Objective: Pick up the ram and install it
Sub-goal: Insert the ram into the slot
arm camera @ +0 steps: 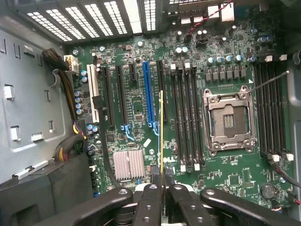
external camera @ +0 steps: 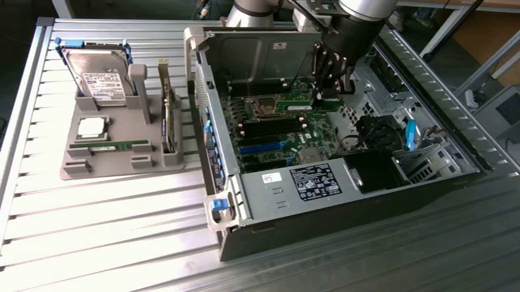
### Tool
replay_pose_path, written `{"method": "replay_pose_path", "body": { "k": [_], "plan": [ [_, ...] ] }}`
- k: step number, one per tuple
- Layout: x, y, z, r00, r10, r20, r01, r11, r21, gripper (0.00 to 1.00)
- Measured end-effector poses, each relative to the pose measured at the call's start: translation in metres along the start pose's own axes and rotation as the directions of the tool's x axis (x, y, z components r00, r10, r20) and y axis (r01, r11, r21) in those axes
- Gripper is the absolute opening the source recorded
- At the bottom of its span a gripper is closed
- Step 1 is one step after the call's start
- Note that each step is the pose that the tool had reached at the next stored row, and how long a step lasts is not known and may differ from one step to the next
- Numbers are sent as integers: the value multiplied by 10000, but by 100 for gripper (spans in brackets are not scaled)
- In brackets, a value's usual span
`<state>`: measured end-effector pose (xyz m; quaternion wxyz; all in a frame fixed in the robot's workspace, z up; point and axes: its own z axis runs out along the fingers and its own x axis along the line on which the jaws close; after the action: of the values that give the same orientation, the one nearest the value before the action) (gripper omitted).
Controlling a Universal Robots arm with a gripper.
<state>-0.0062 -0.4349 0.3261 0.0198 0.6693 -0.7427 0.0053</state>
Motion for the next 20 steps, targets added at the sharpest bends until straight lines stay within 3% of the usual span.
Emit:
{"method": "replay_pose_path", "body": {
  "k": [20],
  "plan": [
    [-3, -2, 84, 10000, 0, 0, 0, 10000, 0, 11]
  ]
}}
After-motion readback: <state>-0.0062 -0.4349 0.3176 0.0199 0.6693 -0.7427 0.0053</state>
